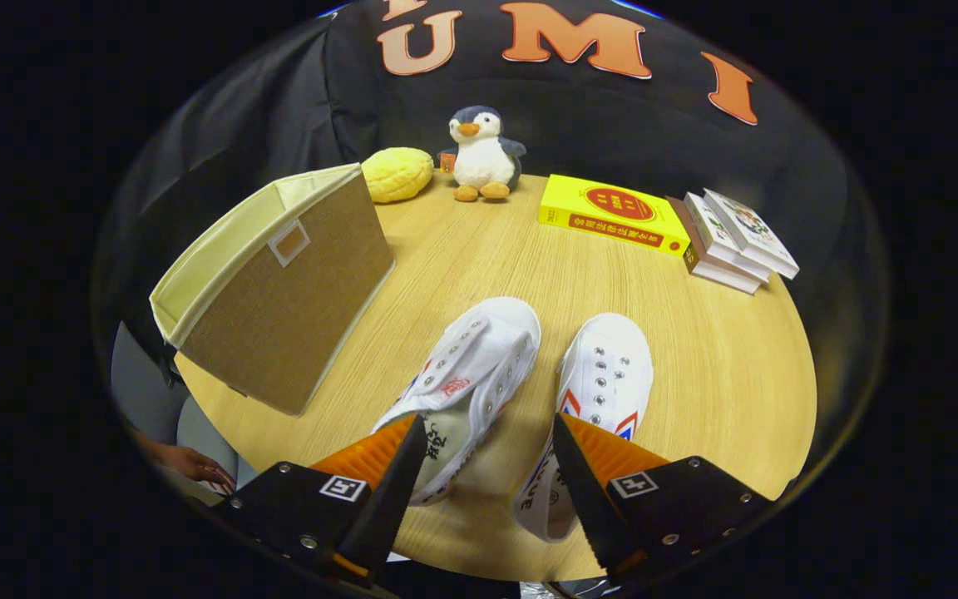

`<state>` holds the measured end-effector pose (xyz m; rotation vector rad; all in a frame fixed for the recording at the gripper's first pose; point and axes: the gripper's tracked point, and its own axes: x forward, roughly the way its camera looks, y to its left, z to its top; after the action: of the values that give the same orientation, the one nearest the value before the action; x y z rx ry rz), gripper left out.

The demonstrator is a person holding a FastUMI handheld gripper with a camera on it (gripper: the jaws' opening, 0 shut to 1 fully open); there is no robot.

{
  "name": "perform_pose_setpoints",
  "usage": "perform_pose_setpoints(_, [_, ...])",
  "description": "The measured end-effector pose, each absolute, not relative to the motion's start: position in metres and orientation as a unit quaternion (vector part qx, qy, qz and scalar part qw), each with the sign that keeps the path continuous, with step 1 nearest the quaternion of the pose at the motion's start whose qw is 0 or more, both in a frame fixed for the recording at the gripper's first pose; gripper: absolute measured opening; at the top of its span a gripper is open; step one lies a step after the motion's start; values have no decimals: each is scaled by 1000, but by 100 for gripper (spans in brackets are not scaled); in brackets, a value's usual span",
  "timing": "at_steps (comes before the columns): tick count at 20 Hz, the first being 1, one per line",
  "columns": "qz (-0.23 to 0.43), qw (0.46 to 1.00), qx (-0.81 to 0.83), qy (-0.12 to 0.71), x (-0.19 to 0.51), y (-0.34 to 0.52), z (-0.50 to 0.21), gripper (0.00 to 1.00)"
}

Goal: Open the storage box then place both shoes into the box .Put the left shoe in first, then the right shoe, with the right side of both shoes facing outward in a uniform manner.

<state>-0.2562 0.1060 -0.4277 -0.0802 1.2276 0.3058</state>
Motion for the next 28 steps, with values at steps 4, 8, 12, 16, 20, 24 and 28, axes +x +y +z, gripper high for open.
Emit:
perform_pose_setpoints(4, [146,810,-44,567,-253,114,-443,83])
perform_pose_setpoints(8, [133,801,-51,581,-255,110,-461,60])
perform_pose_setpoints(12, [111,818,-37,563,-239,109,-465,39])
perform_pose_setpoints(16, [86,821,-20,564,-228,111,-472,24])
perform_pose_setpoints(20, [42,814,-11,579,-224,98,-478,10])
perform_pose_setpoints(24, [33,806,27,591,-218,106,-468,3])
perform_pose_setpoints(28, [39,813,45,579,-206,121,-451,1])
